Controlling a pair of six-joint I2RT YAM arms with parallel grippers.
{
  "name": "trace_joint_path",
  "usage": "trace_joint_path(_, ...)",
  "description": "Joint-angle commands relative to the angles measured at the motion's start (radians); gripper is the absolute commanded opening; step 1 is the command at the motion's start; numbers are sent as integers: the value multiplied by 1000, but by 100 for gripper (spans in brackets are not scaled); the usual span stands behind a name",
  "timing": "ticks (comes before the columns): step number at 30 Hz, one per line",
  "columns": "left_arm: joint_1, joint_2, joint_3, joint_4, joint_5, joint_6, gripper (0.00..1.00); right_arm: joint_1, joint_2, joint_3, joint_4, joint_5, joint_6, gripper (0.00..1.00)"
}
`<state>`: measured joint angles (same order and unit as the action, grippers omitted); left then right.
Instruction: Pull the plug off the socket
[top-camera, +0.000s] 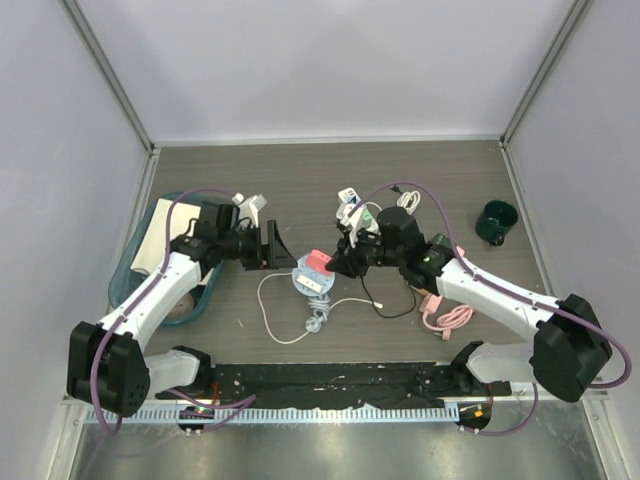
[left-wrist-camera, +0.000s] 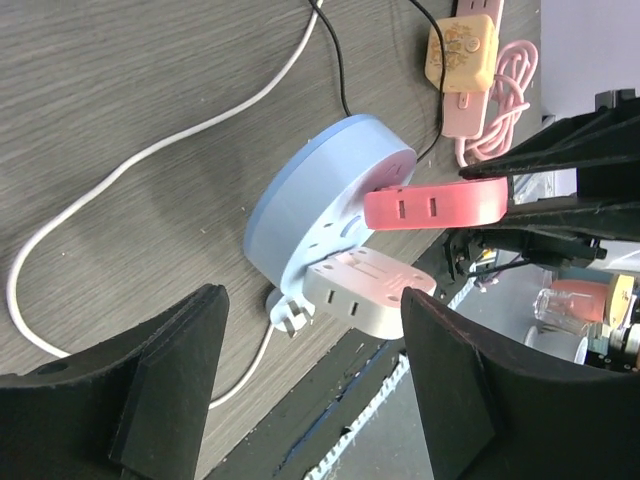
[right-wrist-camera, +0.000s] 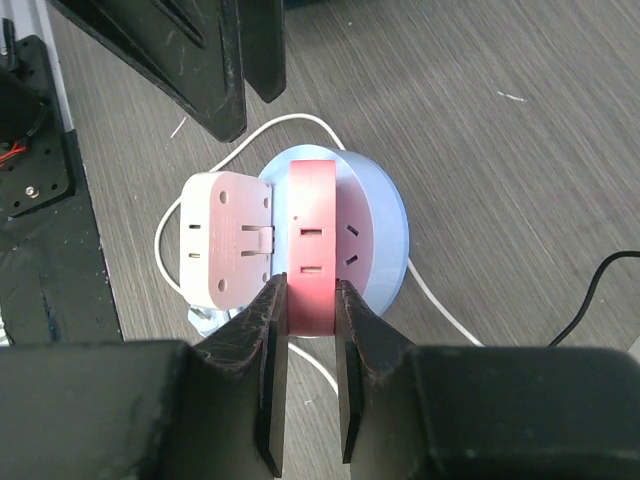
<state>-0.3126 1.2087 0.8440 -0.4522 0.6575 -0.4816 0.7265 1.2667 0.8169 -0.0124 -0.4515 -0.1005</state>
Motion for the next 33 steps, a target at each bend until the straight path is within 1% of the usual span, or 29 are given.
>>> trace_joint_path(1,4,11,15,122,82,56,74,-51,-38,11,57,-197,-50,1)
trace_joint_path(3,4,47,17,179,93,93,66,-62,-20,18,40,-220,-83,1)
trace_joint_path(5,3,112,15,222,117,133,66,-74,-9,19,26,-254,-111,1)
trace_joint_path(8,-5,173,43,273,232,162,66,-102,-4,14,26,-329,-125,1)
trace_joint_path(11,-16,152,38,328,277,201,68,-117,-12,8,32,-380,-137,1)
trace_joint_path(13,-17,137,30,330,286,245,70,-134,-20,1,46,-403,-140,1)
trace_joint_path(19,-16,150,-11,322,320,293,70,-160,-27,-4,52,-450,-143,1)
trace_joint_path(20,-17,152,-41,332,321,288,70,-162,-27,-5,52,-454,-145,1)
trace_joint_path(21,-17,150,-58,392,323,266,70,-164,-27,-7,52,-460,-145,1)
trace_joint_path(22,-17,149,-65,405,342,244,70,-168,-26,-10,52,-463,-146,1)
trace_joint_path(23,-16,146,-59,399,362,253,70,-170,-26,-12,52,-464,-145,1)
trace_joint_path(27,-20,149,-65,374,369,273,72,-187,-23,-2,51,-477,-134,1)
trace_joint_path(30,-40,198,-53,366,415,267,69,-193,-24,5,51,-493,-128,1)
trace_joint_path(33,-40,206,-48,337,393,285,69,-194,-39,4,51,-492,-127,1)
